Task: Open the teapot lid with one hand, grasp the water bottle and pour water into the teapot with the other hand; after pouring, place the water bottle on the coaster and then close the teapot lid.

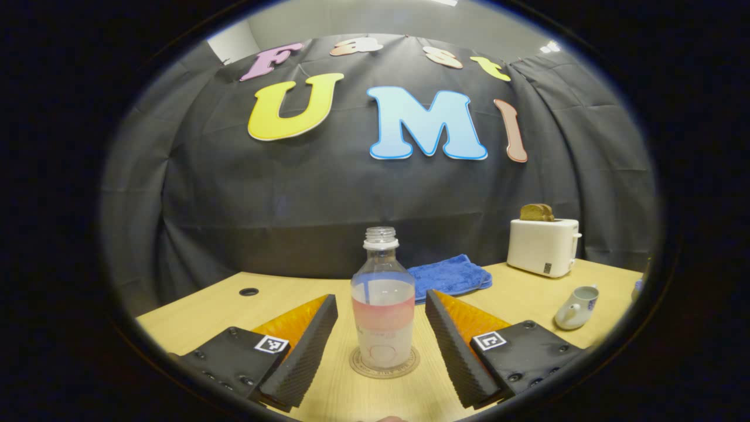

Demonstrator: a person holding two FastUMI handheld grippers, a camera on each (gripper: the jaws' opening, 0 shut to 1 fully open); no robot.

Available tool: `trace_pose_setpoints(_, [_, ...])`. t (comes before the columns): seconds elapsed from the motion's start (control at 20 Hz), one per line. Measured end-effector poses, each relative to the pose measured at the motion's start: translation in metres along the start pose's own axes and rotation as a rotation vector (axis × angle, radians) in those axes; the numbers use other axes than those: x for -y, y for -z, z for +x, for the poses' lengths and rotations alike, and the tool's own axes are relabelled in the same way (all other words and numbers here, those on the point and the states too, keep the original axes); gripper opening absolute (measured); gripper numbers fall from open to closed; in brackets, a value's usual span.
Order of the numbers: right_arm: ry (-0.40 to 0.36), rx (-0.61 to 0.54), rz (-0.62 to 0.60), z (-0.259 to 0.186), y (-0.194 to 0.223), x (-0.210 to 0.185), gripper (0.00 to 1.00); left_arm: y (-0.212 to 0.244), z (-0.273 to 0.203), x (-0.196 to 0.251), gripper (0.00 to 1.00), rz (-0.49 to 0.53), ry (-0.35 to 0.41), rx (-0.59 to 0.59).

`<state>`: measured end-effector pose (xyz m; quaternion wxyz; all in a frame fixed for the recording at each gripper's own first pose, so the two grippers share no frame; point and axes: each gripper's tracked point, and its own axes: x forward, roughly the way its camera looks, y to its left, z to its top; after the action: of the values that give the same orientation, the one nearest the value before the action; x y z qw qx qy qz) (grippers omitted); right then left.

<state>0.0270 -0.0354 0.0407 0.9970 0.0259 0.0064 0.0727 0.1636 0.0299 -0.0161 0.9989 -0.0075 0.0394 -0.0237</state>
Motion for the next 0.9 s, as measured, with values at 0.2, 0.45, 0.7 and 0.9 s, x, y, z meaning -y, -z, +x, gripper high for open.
trace_pose_setpoints(0.2, [0.052,0.036,-0.019,0.032,-0.009,0.02,0.1,-0.007,-0.053,0.006,1.0,-0.025,-0.008,0.024])
trace_pose_setpoints(0.45, [0.074,0.024,-0.025,0.09,-0.002,0.032,0.1,-0.007,-0.107,0.018,1.0,-0.062,0.0,0.03])
trace_pose_setpoints(0.7, [0.101,0.0,-0.039,0.12,0.01,0.038,0.1,0.009,-0.123,0.043,1.0,-0.074,0.064,-0.001])
trace_pose_setpoints(0.9, [0.129,-0.039,-0.027,0.134,0.025,0.047,0.1,0.014,-0.121,0.038,1.0,-0.089,0.068,-0.012])
